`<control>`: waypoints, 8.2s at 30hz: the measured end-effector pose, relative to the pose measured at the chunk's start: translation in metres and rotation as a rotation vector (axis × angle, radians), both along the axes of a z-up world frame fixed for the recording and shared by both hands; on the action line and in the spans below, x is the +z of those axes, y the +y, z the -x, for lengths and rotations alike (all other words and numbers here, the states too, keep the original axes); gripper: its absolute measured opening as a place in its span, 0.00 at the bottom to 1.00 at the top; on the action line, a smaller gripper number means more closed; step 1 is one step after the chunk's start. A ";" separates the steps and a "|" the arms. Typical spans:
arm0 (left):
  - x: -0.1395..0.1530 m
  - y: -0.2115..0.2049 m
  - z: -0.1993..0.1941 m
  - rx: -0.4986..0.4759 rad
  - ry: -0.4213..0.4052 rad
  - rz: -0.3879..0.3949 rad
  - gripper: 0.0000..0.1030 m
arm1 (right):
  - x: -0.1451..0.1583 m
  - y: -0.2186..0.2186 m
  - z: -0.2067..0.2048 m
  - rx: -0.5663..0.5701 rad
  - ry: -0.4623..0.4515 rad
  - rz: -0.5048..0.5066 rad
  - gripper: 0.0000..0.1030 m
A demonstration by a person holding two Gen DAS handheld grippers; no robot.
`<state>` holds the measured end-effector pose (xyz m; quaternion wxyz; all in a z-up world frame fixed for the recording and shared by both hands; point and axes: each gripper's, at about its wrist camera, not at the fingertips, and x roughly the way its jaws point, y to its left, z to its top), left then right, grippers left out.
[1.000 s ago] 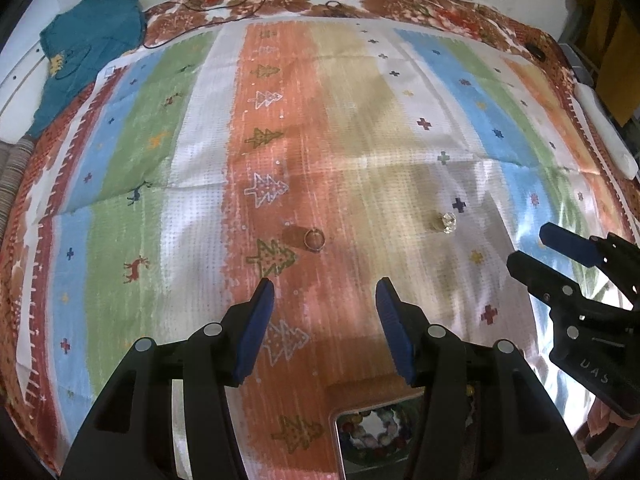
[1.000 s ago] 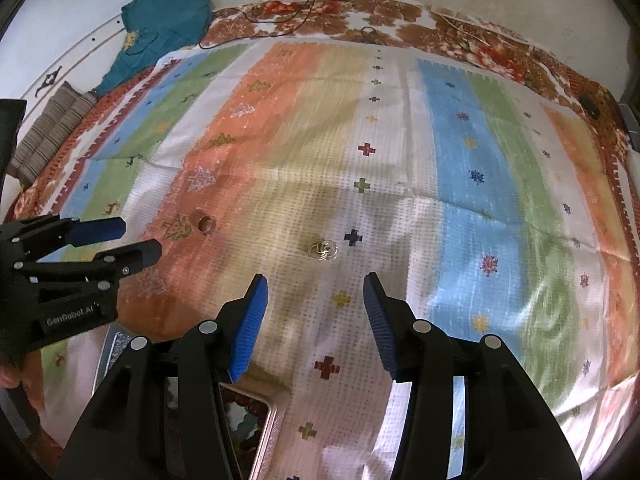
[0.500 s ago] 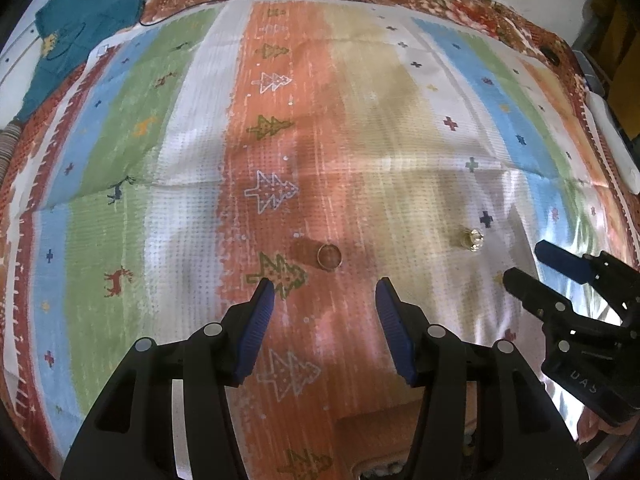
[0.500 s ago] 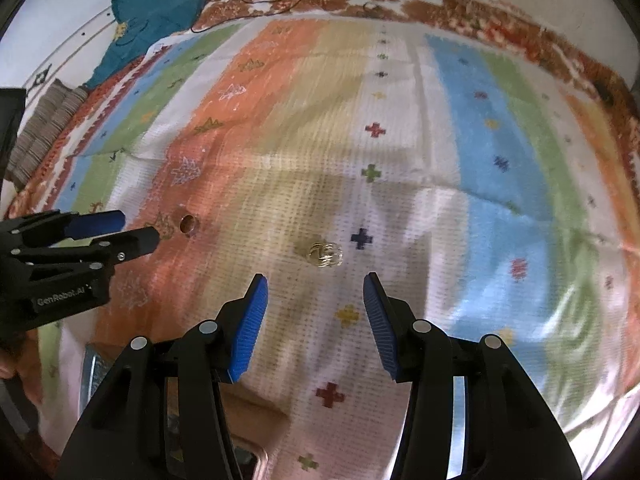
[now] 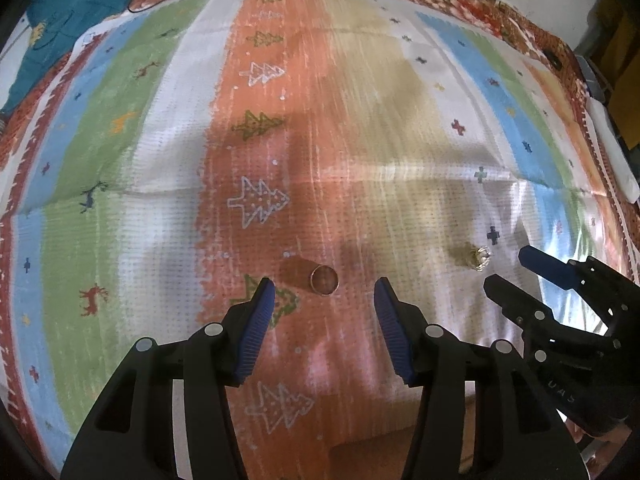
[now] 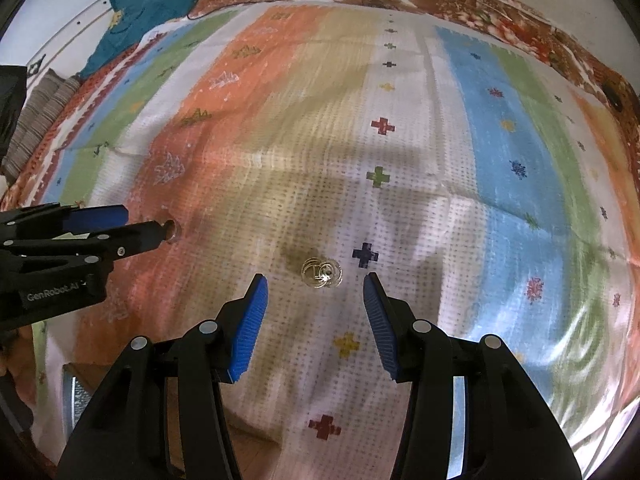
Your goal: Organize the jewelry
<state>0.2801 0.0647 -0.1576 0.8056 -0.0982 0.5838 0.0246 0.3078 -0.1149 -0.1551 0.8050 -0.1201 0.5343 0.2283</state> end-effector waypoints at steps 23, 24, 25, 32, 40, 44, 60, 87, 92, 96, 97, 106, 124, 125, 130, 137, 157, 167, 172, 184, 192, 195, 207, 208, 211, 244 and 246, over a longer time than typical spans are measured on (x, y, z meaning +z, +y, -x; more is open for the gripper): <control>-0.026 -0.002 -0.015 -0.042 0.043 -0.063 0.29 | -0.026 0.010 -0.019 -0.006 0.015 0.068 0.36; -0.026 -0.002 -0.015 -0.042 0.042 -0.067 0.28 | -0.026 0.010 -0.018 -0.002 0.015 0.072 0.33; -0.026 -0.002 -0.015 -0.039 0.042 -0.074 0.24 | -0.026 0.011 -0.018 0.000 0.018 0.071 0.32; -0.026 -0.003 -0.017 -0.040 0.042 -0.076 0.17 | -0.024 0.012 -0.014 0.009 0.011 0.080 0.21; -0.007 -0.009 -0.012 -0.041 0.007 -0.082 0.17 | -0.010 0.010 -0.004 0.018 -0.011 0.071 0.21; 0.005 -0.015 -0.006 -0.040 -0.014 -0.072 0.17 | -0.001 0.007 0.001 0.009 -0.033 0.065 0.21; 0.040 -0.025 0.028 -0.044 -0.056 -0.108 0.17 | 0.034 -0.008 0.030 -0.027 -0.065 -0.002 0.21; 0.096 -0.060 0.085 -0.124 -0.165 -0.081 0.18 | 0.074 -0.019 0.082 0.022 -0.140 -0.036 0.21; 0.099 -0.062 0.095 -0.132 -0.170 -0.075 0.18 | 0.076 -0.020 0.092 0.034 -0.140 -0.039 0.21; 0.103 -0.062 0.101 -0.123 -0.179 -0.059 0.18 | 0.079 -0.021 0.100 0.041 -0.139 -0.048 0.21; 0.103 -0.063 0.103 -0.123 -0.179 -0.054 0.18 | 0.079 -0.021 0.101 0.042 -0.137 -0.050 0.21; 0.109 -0.074 0.121 -0.148 -0.191 -0.059 0.18 | 0.087 -0.022 0.122 0.067 -0.143 -0.069 0.21; 0.117 -0.071 0.147 -0.132 -0.207 -0.026 0.18 | 0.090 -0.022 0.155 0.124 -0.137 -0.085 0.21; 0.116 -0.070 0.148 -0.125 -0.203 -0.020 0.18 | 0.091 -0.022 0.157 0.122 -0.145 -0.084 0.21; 0.116 -0.068 0.152 -0.120 -0.206 -0.008 0.36 | 0.091 -0.026 0.162 0.114 -0.150 -0.072 0.30; 0.117 -0.066 0.163 -0.104 -0.206 -0.013 0.36 | 0.093 -0.035 0.167 0.099 -0.157 -0.058 0.40; 0.141 -0.070 0.221 -0.088 -0.312 -0.016 0.57 | 0.125 -0.069 0.205 0.057 -0.268 -0.113 0.70; 0.152 -0.065 0.260 -0.038 -0.403 -0.057 0.88 | 0.134 -0.080 0.226 0.071 -0.323 -0.121 0.80; 0.153 -0.070 0.272 -0.042 -0.434 -0.114 0.94 | 0.138 -0.084 0.239 0.085 -0.342 -0.142 0.86; 0.152 -0.078 0.291 -0.075 -0.474 -0.155 0.94 | 0.143 -0.091 0.250 0.096 -0.351 -0.186 0.92; 0.156 -0.082 0.295 -0.073 -0.506 -0.159 0.94 | 0.143 -0.094 0.259 0.126 -0.333 -0.221 0.92; 0.159 -0.085 0.296 -0.076 -0.518 -0.166 0.94 | 0.144 -0.095 0.261 0.126 -0.331 -0.233 0.92; 0.163 -0.084 0.303 -0.043 -0.556 -0.201 0.94 | 0.150 -0.105 0.269 0.098 -0.383 -0.267 0.92; 0.164 -0.085 0.304 -0.044 -0.560 -0.208 0.94 | 0.151 -0.106 0.270 0.095 -0.390 -0.267 0.92; 0.165 -0.087 0.305 -0.050 -0.572 -0.223 0.94 | 0.151 -0.107 0.271 0.093 -0.394 -0.277 0.92; 0.162 -0.091 0.305 -0.085 -0.571 -0.201 0.94 | 0.149 -0.103 0.274 0.105 -0.394 -0.260 0.92; 0.161 -0.091 0.306 -0.086 -0.576 -0.203 0.94 | 0.149 -0.103 0.276 0.107 -0.398 -0.258 0.92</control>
